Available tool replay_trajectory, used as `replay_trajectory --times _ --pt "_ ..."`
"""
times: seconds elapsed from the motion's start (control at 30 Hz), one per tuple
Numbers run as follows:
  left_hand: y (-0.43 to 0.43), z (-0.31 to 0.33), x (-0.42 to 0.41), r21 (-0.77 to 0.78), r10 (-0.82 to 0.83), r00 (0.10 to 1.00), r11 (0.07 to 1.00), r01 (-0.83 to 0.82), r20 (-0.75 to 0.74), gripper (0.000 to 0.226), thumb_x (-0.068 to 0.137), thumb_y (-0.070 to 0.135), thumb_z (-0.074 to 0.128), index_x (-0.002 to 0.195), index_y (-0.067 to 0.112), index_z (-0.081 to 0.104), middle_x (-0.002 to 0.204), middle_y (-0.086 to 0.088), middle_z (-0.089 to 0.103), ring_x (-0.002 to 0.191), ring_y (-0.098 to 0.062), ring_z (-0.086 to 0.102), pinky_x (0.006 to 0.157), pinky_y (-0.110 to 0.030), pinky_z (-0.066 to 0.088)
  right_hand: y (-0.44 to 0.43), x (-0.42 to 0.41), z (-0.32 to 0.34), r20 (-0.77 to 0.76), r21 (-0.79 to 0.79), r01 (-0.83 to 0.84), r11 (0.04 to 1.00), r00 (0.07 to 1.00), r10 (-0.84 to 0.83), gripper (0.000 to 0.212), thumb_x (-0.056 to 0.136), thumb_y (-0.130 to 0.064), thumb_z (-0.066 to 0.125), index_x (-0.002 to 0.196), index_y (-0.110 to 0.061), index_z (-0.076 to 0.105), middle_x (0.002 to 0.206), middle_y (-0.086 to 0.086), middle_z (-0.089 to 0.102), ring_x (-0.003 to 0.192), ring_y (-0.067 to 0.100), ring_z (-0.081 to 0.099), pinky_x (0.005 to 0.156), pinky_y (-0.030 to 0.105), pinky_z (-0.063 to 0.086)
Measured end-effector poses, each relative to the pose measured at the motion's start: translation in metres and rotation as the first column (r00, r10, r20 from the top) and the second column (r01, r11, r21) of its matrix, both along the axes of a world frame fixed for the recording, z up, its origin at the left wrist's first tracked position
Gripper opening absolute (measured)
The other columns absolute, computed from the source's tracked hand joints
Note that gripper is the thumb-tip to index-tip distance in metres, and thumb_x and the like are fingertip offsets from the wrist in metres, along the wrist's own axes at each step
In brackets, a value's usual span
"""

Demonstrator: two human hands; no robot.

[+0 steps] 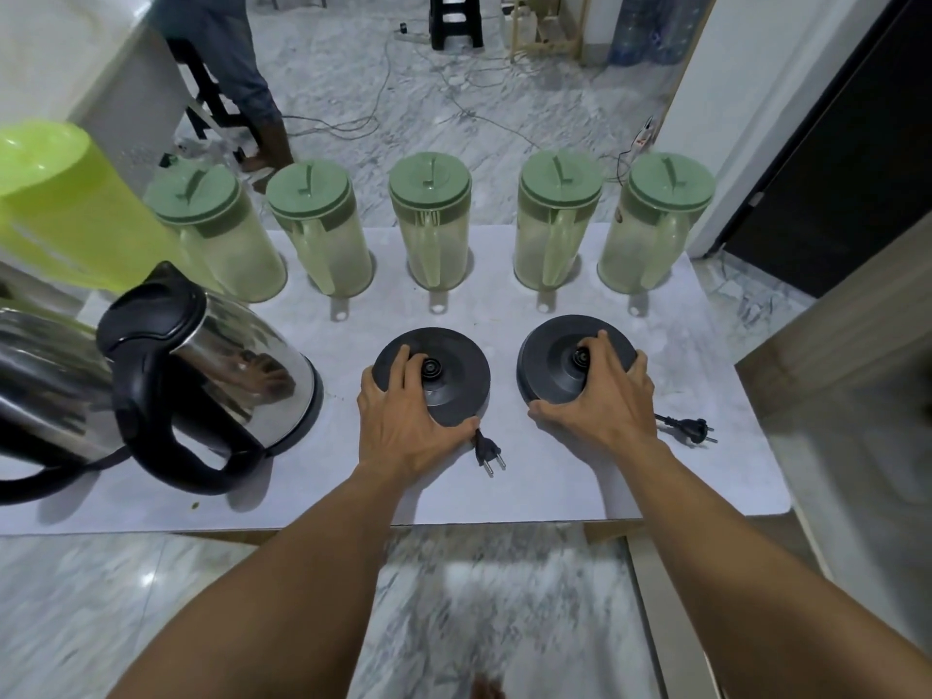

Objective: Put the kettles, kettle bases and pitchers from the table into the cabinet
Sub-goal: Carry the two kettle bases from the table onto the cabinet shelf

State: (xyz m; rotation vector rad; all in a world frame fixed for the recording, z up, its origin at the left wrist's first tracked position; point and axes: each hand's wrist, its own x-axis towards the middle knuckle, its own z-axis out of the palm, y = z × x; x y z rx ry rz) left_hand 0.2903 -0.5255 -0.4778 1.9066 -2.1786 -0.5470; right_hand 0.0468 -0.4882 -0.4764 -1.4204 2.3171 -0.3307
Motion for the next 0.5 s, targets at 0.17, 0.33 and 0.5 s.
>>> replay_trajectory --times 0.17,0.33,0.5 --pt "0.003 0.023 -0.003 -0.045 -0.061 0.998 0.997 0.06 -0.003 0.102 0.06 0.078 0.06 0.144 0.027 0.031 0.162 0.006 0.023 0.139 -0.042 0.025 0.112 -0.053 0.032 0.016 -0.005 0.027 -0.022 0.006 0.013 1.0 1.0 -0.013 0.106 0.056 -0.073 0.075 0.142 -0.026 0.033 0.167 -0.001 0.02 0.145 0.046 0.016 0.112 0.056 0.03" --pt "0.008 0.054 0.0 -0.105 -0.154 0.988 0.983 0.15 -0.03 0.106 0.06 0.081 0.061 0.146 0.025 0.032 0.161 0.003 0.027 0.135 -0.044 0.03 0.109 -0.056 0.034 0.043 -0.004 0.064 -0.047 -0.005 0.064 0.998 0.997 -0.065 0.104 0.052 -0.079 0.07 0.135 -0.029 0.034 0.16 0.0 0.032 0.14 0.046 0.024 0.106 0.058 0.036" --pt "0.014 0.087 0.002 -0.131 -0.264 0.964 0.958 0.256 -0.044 0.109 0.058 0.084 0.058 0.147 0.027 0.03 0.161 0.004 0.027 0.135 -0.042 0.03 0.109 -0.055 0.034 0.079 0.004 0.111 -0.093 -0.031 0.15 0.988 0.984 -0.152 0.099 0.054 -0.075 0.071 0.132 -0.028 0.034 0.153 0.001 0.04 0.137 0.044 0.028 0.103 0.054 0.039"
